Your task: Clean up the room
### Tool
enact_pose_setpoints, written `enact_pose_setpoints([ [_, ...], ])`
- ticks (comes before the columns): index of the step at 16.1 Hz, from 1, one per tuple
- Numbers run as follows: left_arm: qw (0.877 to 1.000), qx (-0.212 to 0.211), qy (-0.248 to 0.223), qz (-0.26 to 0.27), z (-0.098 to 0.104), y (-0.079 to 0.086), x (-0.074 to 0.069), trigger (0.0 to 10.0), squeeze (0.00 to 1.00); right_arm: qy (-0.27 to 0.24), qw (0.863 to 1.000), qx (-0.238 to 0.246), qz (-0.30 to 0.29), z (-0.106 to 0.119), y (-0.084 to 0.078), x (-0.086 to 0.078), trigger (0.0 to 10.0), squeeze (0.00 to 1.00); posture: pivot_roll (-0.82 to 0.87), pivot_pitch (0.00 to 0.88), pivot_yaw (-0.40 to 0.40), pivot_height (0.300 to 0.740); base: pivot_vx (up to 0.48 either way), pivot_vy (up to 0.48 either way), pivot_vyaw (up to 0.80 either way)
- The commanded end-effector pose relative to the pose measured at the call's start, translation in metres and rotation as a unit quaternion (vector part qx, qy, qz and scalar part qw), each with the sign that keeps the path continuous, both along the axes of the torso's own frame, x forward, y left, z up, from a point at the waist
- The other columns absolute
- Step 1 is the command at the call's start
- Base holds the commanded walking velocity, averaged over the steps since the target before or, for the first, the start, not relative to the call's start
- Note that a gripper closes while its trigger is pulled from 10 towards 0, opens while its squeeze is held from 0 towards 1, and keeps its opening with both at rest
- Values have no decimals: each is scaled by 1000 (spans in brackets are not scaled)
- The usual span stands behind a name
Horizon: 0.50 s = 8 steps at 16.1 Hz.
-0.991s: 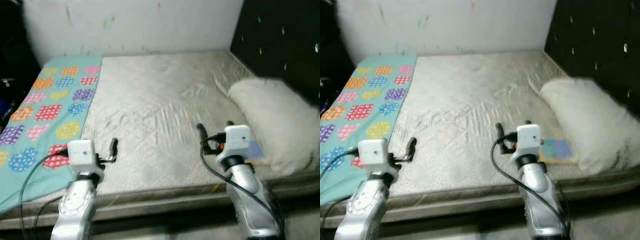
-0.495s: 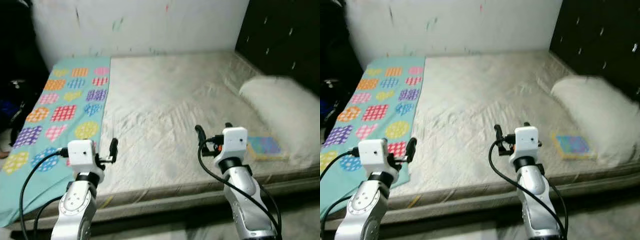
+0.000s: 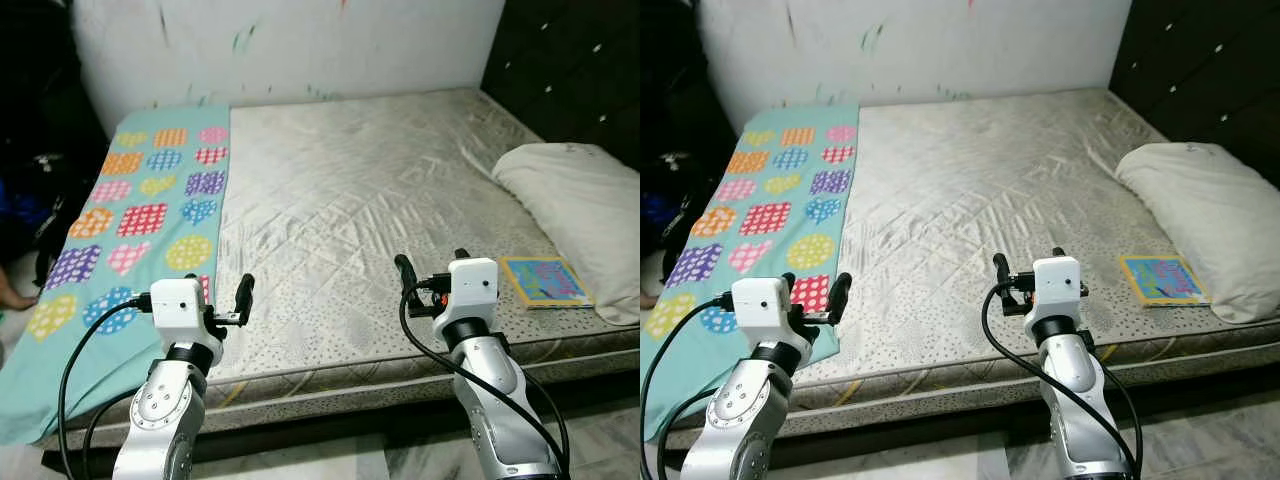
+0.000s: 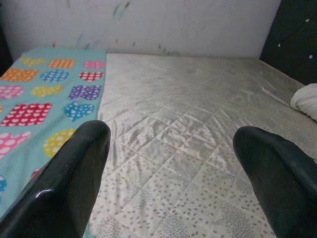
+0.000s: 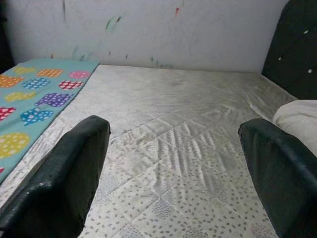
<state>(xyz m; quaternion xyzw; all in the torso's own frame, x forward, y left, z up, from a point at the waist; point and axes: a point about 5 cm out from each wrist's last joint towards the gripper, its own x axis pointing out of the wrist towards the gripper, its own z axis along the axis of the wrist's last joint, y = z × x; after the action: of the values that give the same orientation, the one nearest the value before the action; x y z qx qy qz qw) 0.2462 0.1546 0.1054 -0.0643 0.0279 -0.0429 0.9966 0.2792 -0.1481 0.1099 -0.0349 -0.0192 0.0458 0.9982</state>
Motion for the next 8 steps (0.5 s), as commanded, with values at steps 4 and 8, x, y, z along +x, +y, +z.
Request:
enact_pose_setpoints([
  [4, 1000, 5, -9, 1, 4, 2, 0, 10000, 0, -13, 1000, -2, 4, 5, 0, 3, 10000, 0, -102, 0, 24, 740, 318, 0, 0],
  [8, 1000, 5, -8, 1, 4, 3, 0, 10000, 0, -14, 1000, -2, 5, 5, 0, 3, 10000, 0, -103, 0, 24, 740, 318, 0, 0],
])
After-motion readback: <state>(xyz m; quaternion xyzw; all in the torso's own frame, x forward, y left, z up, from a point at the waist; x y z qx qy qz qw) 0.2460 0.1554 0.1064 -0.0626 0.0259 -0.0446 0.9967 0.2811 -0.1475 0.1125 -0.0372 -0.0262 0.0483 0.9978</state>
